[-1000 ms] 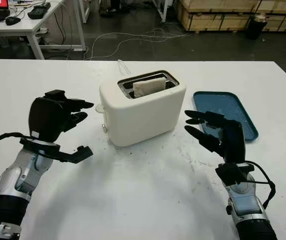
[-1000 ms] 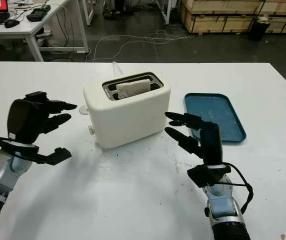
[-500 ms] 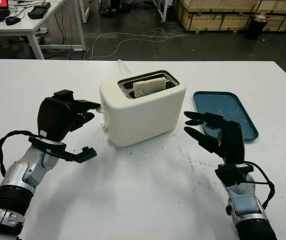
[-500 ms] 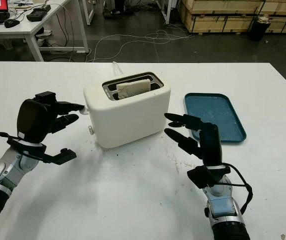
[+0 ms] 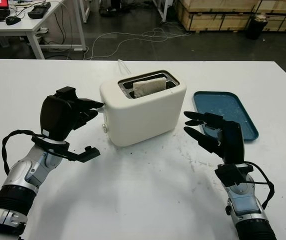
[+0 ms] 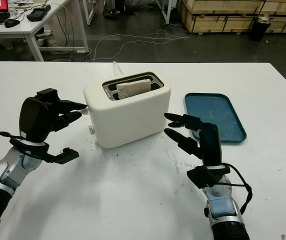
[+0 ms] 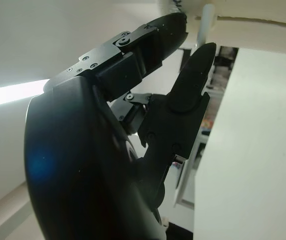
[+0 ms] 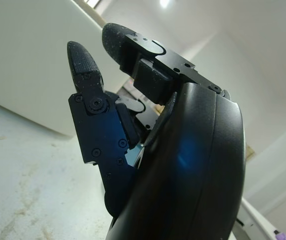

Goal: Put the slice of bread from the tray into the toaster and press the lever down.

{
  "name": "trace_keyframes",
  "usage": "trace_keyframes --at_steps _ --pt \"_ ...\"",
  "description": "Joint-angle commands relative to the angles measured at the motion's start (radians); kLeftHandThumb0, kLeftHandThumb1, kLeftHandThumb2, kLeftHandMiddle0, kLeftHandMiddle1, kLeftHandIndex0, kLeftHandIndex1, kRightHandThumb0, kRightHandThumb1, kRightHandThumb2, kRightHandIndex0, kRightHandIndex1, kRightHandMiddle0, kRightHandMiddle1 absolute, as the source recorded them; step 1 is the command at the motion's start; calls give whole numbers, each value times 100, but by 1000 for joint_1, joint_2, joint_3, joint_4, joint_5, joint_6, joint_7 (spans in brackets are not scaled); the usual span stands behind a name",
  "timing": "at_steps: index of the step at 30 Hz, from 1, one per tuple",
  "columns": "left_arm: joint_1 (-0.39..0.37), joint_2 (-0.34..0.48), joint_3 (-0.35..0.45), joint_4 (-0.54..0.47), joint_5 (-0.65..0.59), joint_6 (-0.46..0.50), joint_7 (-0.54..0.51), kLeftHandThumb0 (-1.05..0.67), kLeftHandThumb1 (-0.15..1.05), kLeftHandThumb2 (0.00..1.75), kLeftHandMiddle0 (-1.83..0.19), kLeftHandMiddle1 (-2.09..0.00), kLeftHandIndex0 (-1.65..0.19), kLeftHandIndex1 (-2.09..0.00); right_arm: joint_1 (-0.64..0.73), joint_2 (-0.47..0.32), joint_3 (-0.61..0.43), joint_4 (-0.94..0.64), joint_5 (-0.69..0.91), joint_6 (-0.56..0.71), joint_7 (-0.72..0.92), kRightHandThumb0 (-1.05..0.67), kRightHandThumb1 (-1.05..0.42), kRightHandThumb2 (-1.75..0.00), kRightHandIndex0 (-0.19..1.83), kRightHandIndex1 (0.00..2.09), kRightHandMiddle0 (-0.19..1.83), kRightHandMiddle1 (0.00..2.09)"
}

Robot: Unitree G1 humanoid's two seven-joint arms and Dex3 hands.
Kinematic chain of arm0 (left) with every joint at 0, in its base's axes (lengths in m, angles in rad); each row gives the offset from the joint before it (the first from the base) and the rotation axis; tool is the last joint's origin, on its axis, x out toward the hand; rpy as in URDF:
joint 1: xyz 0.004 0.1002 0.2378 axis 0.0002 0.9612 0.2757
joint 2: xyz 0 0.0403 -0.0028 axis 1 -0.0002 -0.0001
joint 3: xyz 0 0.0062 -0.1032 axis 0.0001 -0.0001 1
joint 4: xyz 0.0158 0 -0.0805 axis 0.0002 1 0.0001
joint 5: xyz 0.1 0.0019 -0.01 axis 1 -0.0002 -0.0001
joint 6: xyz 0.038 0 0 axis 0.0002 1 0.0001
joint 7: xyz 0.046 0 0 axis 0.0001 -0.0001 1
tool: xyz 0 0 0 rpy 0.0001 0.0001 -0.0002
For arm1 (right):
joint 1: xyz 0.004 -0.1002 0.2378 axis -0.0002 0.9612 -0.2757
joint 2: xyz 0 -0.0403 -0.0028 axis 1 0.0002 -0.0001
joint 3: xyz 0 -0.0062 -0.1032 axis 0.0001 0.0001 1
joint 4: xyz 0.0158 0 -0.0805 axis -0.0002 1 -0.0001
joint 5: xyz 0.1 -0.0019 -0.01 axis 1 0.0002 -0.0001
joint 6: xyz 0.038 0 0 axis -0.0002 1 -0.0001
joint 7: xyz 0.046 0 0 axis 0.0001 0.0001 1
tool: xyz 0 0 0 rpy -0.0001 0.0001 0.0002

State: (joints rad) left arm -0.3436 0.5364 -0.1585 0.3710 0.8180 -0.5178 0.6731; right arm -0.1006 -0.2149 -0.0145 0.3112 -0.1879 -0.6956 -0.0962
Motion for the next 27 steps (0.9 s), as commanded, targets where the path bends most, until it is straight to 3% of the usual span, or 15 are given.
trace_keyframes --at_steps 1,18,27 --pt "6 1 -2 -19 -19 -20 -9 -29 73 0 -88 -124 -130 -8 -15 1 -4 5 -2 -10 1 -43 -79 0 91 74 110 1" --pt "4 -3 -4 -7 -23 -2 -50 -29 74 0 -91 -123 -131 -11 -13 0 -5 13 2 -25 2 -42 -80 0 90 76 110 0" --pt "16 -16 3 -42 -49 55 -122 -26 75 1 -85 -146 -126 -10 -13 -4 -2 16 -1 -39 7 -41 -80 0 89 75 110 0"
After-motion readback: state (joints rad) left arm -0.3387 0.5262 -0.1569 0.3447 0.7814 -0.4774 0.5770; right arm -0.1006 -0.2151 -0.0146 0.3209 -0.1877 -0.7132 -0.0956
